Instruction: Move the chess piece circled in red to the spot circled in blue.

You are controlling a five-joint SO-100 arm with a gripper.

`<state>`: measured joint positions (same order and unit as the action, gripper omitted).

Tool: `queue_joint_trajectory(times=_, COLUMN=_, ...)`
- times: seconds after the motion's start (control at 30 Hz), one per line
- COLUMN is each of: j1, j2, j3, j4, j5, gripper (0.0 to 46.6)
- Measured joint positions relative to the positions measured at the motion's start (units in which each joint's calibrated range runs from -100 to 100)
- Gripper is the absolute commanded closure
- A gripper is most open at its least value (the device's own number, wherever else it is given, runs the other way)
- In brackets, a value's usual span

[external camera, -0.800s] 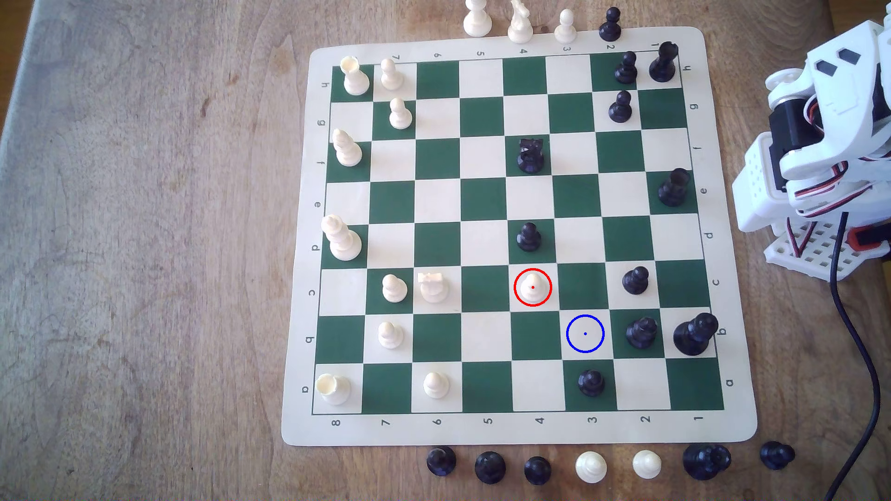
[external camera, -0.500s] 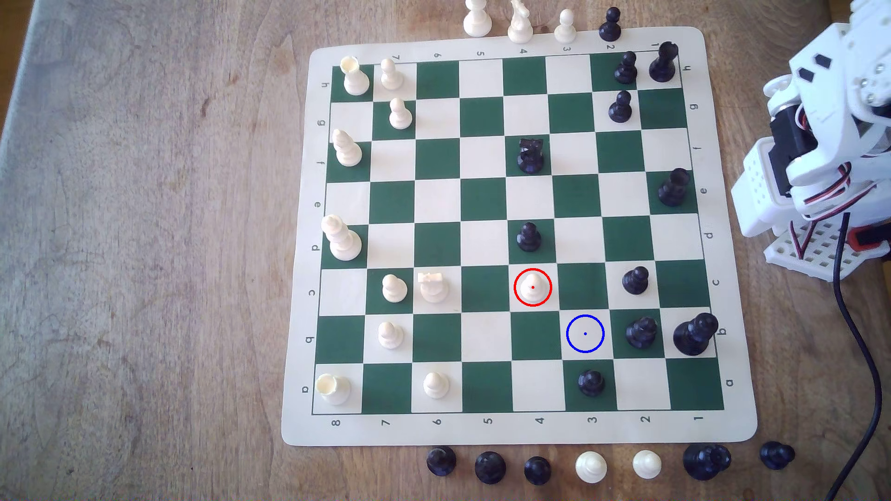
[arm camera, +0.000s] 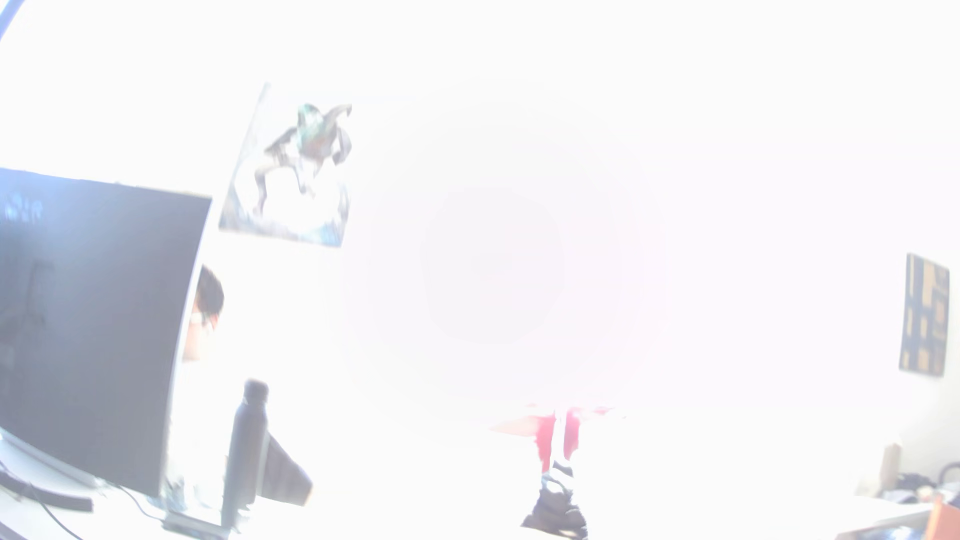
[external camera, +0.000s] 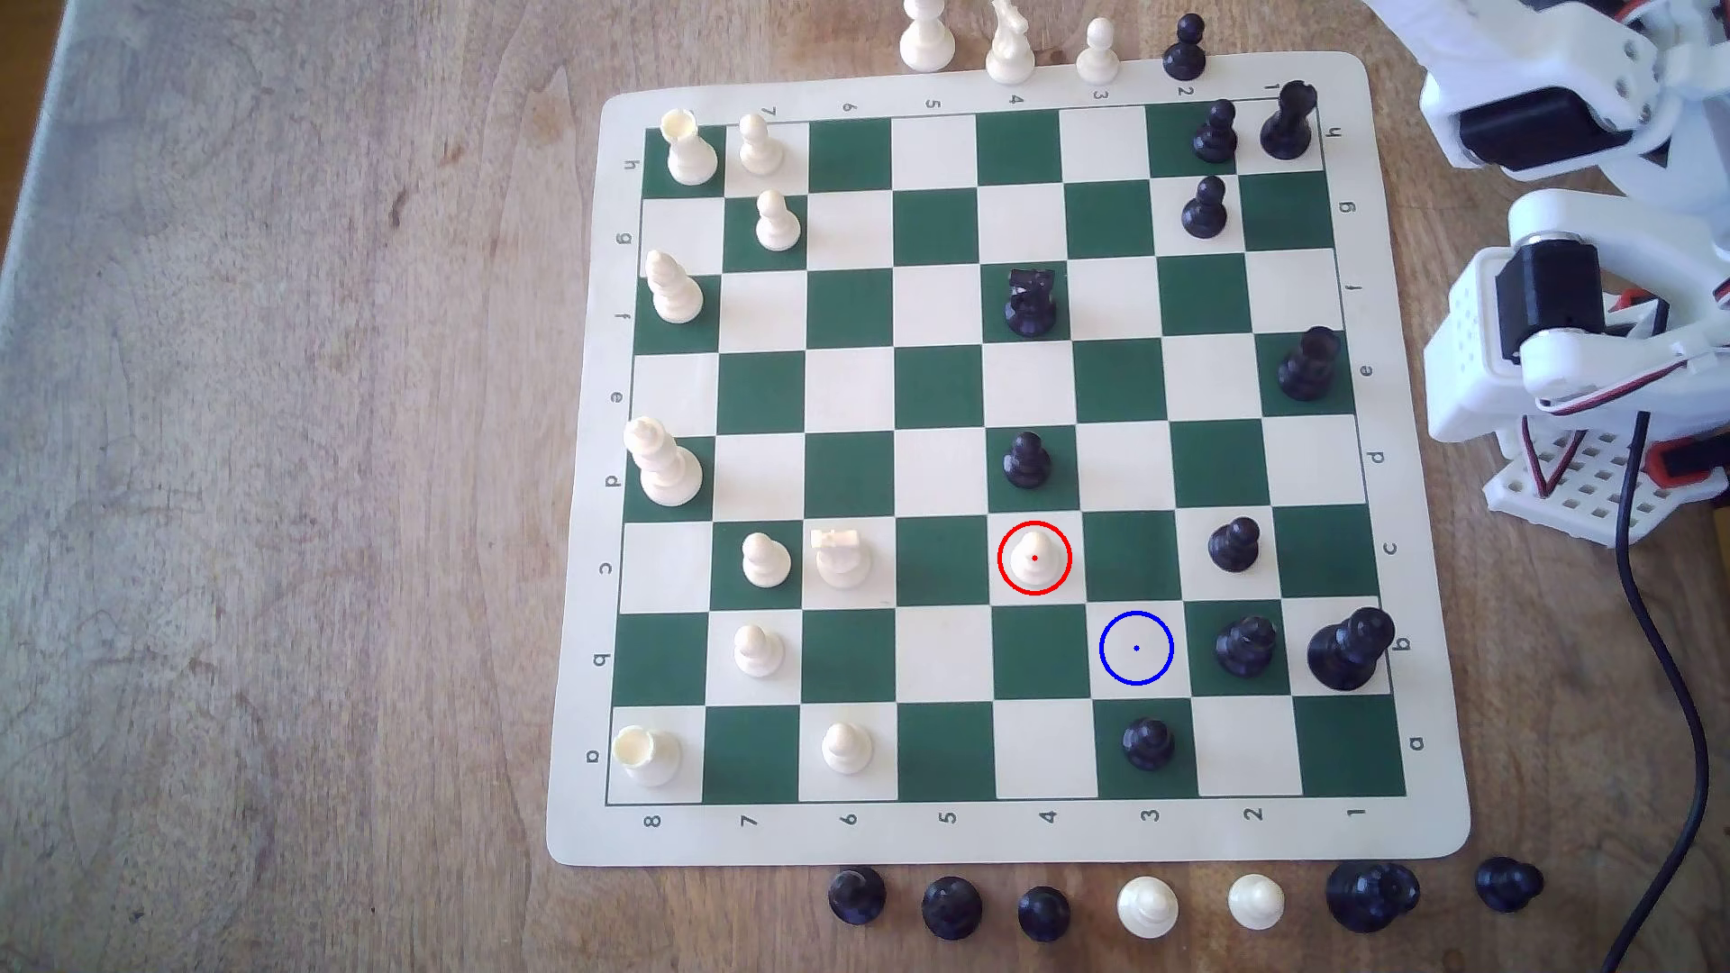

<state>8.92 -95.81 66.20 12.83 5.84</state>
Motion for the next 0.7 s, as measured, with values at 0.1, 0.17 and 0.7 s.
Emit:
queue_joint_trajectory(times=0.1, j1=2.9, j2=0.1, j3=-3.3, j4=4.9, j5=0.0, gripper=46.4)
queue_joint_trajectory(times=0.17, j1=5.3, j2=0.0, j3=-5.1, j4=9.4, j5=-0.1, gripper=46.4)
queue_joint_trajectory(times=0.7, j1=2.3, j2=13.8, j3=-22.0, j4=43.9, j5=-2.6, gripper=41.7)
